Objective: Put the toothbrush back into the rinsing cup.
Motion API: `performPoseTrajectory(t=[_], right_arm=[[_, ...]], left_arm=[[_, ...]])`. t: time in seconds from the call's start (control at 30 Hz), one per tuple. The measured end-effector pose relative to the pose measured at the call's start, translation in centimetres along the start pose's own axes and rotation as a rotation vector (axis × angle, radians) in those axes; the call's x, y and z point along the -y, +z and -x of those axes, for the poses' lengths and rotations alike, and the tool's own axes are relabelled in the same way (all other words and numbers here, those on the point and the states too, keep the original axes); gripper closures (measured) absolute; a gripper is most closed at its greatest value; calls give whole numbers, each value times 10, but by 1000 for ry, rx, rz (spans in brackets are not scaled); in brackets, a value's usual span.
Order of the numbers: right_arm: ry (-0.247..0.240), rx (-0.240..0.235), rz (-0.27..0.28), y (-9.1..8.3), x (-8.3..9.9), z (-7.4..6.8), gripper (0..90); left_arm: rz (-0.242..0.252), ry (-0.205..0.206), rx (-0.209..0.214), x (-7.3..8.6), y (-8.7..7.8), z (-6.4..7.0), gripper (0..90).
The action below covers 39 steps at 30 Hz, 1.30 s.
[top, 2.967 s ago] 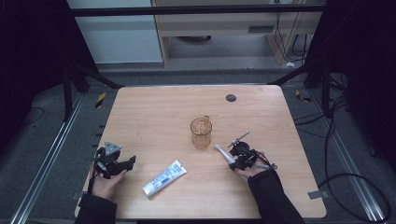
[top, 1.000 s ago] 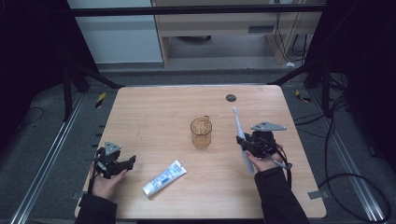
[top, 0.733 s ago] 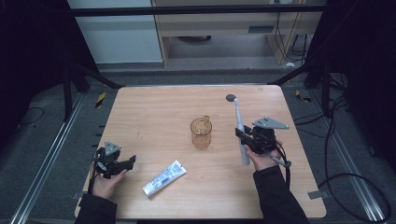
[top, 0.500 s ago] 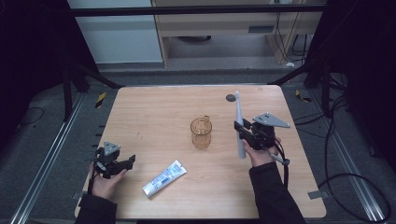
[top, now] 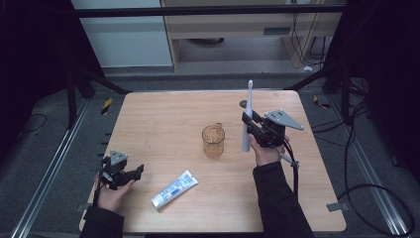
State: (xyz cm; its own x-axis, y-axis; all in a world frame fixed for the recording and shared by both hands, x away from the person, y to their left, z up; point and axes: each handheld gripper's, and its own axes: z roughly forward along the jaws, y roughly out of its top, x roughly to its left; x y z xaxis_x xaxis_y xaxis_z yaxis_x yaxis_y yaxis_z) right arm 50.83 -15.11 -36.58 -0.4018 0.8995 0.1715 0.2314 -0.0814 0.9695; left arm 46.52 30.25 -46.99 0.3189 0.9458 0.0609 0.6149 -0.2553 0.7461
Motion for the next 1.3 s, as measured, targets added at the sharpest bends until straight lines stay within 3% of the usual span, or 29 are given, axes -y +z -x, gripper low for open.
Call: performPoseTrajectory(t=[0.4, 0.73, 1.3], right_arm=[[25, -11, 91, 23, -8, -13, 675], [11, -10, 141, 37, -13, -23, 675], [3, -17, 167, 57, -10, -37, 675]], left_arm=[[7, -5, 2, 0, -1, -1, 305], [8, -9, 3, 0, -1, -2, 305], [14, -17, 4, 0, -2, -4, 305]])
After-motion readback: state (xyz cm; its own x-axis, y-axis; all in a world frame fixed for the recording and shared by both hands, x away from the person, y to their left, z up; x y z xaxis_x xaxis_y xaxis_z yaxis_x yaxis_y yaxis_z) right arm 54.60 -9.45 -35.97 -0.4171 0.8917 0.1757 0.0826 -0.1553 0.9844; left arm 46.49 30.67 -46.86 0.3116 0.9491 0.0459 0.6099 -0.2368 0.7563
